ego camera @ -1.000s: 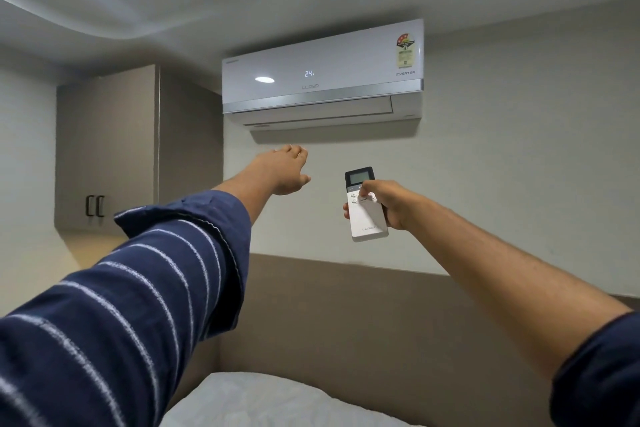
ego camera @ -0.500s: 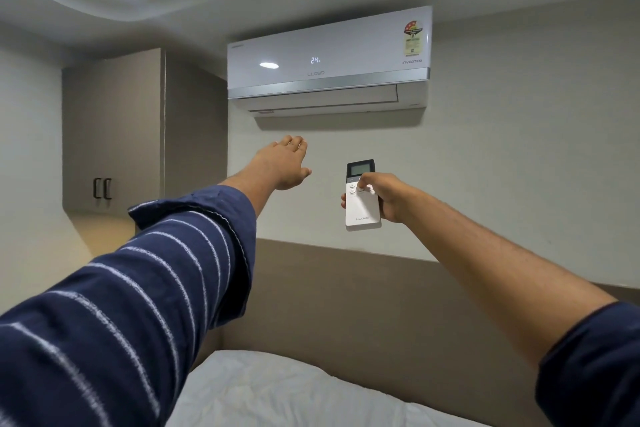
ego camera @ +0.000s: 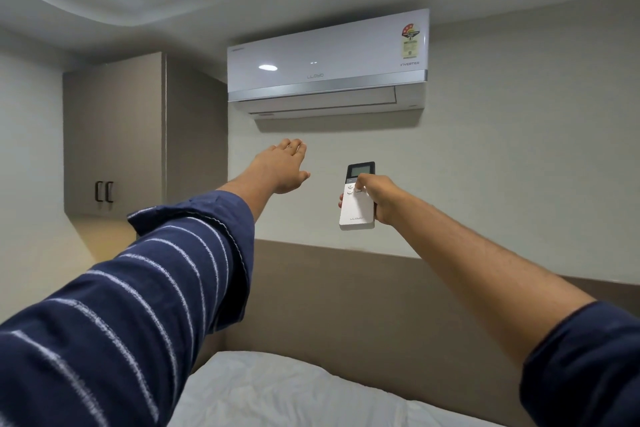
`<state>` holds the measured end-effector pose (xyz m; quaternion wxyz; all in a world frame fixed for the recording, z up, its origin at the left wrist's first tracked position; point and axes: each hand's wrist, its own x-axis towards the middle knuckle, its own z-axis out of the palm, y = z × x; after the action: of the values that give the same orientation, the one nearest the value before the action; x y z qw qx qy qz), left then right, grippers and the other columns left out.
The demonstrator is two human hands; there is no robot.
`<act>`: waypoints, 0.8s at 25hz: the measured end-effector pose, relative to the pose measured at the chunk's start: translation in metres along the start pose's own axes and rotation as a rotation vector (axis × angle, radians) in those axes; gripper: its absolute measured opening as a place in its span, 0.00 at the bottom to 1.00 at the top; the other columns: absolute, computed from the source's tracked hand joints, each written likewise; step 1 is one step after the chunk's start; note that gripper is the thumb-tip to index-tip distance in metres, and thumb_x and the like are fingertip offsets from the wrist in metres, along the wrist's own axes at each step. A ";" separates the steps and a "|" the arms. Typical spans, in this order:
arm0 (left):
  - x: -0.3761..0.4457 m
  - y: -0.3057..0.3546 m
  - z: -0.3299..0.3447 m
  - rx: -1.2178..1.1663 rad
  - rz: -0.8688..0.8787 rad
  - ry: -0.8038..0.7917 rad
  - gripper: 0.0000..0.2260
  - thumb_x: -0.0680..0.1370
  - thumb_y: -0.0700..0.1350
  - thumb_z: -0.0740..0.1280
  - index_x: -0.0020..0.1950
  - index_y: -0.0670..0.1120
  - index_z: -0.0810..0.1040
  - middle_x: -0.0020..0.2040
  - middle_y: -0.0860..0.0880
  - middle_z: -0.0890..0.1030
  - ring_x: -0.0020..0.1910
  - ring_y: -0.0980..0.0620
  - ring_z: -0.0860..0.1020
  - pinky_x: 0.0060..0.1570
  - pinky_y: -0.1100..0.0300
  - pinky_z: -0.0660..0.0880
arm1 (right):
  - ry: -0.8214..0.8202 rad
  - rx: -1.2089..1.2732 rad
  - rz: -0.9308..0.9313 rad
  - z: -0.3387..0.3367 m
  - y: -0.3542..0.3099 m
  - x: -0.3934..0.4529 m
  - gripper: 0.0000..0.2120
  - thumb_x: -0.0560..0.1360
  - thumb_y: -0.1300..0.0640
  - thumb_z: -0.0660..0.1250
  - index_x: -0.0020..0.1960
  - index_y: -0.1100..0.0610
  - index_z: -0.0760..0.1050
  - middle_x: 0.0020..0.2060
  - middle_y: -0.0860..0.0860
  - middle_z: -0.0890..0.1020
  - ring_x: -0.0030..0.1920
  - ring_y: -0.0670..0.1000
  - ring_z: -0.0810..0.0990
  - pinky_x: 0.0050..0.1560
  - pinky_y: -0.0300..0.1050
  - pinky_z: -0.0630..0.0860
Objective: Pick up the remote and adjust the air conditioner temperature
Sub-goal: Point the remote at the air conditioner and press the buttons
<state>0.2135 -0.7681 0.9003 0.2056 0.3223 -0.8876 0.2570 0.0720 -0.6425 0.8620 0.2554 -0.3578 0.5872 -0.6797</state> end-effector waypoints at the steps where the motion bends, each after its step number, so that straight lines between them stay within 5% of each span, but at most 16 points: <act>1: -0.001 -0.001 0.000 0.002 -0.001 0.002 0.31 0.82 0.54 0.50 0.80 0.41 0.45 0.81 0.46 0.47 0.80 0.47 0.47 0.78 0.51 0.52 | 0.012 0.014 -0.002 0.002 0.000 0.000 0.12 0.74 0.68 0.52 0.56 0.63 0.66 0.41 0.63 0.79 0.35 0.59 0.79 0.40 0.49 0.77; 6: -0.005 -0.007 0.001 -0.002 -0.006 -0.007 0.31 0.82 0.54 0.50 0.80 0.41 0.44 0.81 0.45 0.46 0.80 0.47 0.47 0.78 0.51 0.51 | 0.021 0.006 0.007 0.005 0.000 0.000 0.14 0.73 0.68 0.53 0.57 0.63 0.67 0.39 0.62 0.79 0.36 0.60 0.80 0.46 0.52 0.78; 14: -0.013 -0.016 0.003 -0.010 -0.017 -0.020 0.31 0.82 0.54 0.50 0.80 0.42 0.44 0.81 0.46 0.45 0.80 0.47 0.47 0.78 0.51 0.51 | 0.001 -0.025 -0.015 0.011 0.000 -0.008 0.12 0.74 0.68 0.52 0.56 0.65 0.67 0.37 0.62 0.79 0.34 0.58 0.80 0.36 0.47 0.77; 20: -0.013 -0.016 0.002 -0.009 -0.016 -0.022 0.31 0.82 0.54 0.50 0.80 0.42 0.44 0.81 0.46 0.45 0.80 0.47 0.46 0.78 0.51 0.51 | -0.011 -0.018 -0.006 0.011 0.000 -0.010 0.13 0.74 0.67 0.53 0.56 0.64 0.67 0.38 0.62 0.80 0.35 0.59 0.80 0.39 0.48 0.78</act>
<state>0.2337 -0.7739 0.8967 0.1996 0.3311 -0.8884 0.2477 0.0872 -0.6414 0.8605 0.2531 -0.3657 0.5908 -0.6732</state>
